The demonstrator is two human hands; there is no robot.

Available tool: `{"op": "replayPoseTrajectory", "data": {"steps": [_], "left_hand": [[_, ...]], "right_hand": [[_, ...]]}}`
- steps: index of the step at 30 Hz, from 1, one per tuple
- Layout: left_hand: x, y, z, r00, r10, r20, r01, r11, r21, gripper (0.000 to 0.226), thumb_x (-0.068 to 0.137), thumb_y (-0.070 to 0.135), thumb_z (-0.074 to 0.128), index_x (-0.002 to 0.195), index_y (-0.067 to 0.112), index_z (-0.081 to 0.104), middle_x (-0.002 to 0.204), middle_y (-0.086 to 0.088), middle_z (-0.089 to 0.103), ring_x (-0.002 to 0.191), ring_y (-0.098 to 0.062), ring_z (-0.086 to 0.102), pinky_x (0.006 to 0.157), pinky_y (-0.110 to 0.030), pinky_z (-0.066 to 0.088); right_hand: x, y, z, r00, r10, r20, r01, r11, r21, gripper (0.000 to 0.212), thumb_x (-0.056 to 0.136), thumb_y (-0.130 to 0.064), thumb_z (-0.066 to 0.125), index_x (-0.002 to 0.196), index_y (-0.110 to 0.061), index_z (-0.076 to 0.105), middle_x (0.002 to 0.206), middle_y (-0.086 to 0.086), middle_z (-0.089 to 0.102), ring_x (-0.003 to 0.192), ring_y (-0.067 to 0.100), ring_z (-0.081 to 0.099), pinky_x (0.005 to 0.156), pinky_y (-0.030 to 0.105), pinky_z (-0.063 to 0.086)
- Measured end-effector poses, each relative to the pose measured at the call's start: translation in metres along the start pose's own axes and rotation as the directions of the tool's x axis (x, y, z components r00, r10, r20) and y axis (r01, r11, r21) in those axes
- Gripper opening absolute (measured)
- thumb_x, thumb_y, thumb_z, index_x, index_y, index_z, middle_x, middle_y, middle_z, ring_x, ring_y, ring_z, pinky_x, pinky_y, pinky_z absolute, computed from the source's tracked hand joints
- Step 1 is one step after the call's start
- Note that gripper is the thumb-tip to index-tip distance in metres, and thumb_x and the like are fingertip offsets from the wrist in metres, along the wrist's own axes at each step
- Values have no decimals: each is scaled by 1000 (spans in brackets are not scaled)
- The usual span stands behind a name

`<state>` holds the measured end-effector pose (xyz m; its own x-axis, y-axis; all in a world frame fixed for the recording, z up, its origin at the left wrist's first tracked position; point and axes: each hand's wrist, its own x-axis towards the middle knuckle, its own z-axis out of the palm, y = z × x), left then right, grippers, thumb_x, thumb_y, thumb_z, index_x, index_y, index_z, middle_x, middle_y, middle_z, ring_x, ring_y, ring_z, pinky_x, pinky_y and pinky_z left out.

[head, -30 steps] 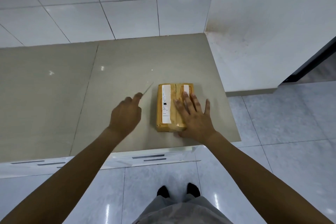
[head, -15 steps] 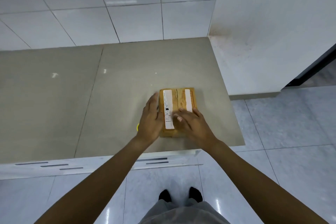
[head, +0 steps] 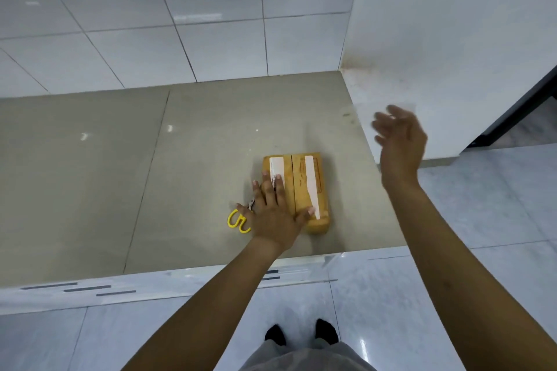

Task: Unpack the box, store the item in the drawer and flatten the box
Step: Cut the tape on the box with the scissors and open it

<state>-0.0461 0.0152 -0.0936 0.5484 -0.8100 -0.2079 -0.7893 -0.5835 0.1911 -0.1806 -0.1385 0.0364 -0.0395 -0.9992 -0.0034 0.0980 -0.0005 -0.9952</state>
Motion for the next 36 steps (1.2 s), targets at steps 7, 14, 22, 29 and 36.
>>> {"op": "replayPoseTrajectory", "data": {"steps": [7,14,22,29,36], "left_hand": [[-1,0,-7,999,20,35,-20,1000,-4,104,78,84,8,153,16,-13,163,-9,-16,149,-38,-8,109,-72,6],[-2,-1,-9,998,46,47,-43,997,-62,96,85,77,16,153,17,-13,162,-7,-18,149,-37,-10,111,-69,4],[-2,-10,-30,998,-39,-41,-5,666,-746,59,105,32,27,155,27,-4,162,4,17,147,-27,22,115,-55,26],[-2,-22,-49,992,-123,41,84,364,-928,60,104,41,30,151,46,-6,111,41,47,107,-8,60,88,-28,51],[-4,-14,-50,998,49,31,-11,680,-733,119,71,67,69,150,41,-16,164,2,2,148,-21,19,114,-36,28]], "right_hand": [[-20,71,-55,860,-356,365,509,581,-635,38,103,-24,35,136,-13,51,140,1,53,132,14,46,112,24,32],[-65,158,-82,801,149,579,563,141,-815,51,98,-38,44,141,-10,41,153,14,34,143,32,28,116,50,23],[-86,114,-27,912,-42,409,367,531,-764,59,94,-58,35,140,-21,36,142,7,49,127,29,50,105,58,39],[-109,102,5,853,91,514,403,511,-759,97,81,-63,58,150,-27,1,162,3,3,142,30,29,104,48,44],[-97,94,-13,949,152,278,-56,944,-324,49,99,-32,45,145,-32,29,151,-4,35,135,17,39,106,41,43]]}}
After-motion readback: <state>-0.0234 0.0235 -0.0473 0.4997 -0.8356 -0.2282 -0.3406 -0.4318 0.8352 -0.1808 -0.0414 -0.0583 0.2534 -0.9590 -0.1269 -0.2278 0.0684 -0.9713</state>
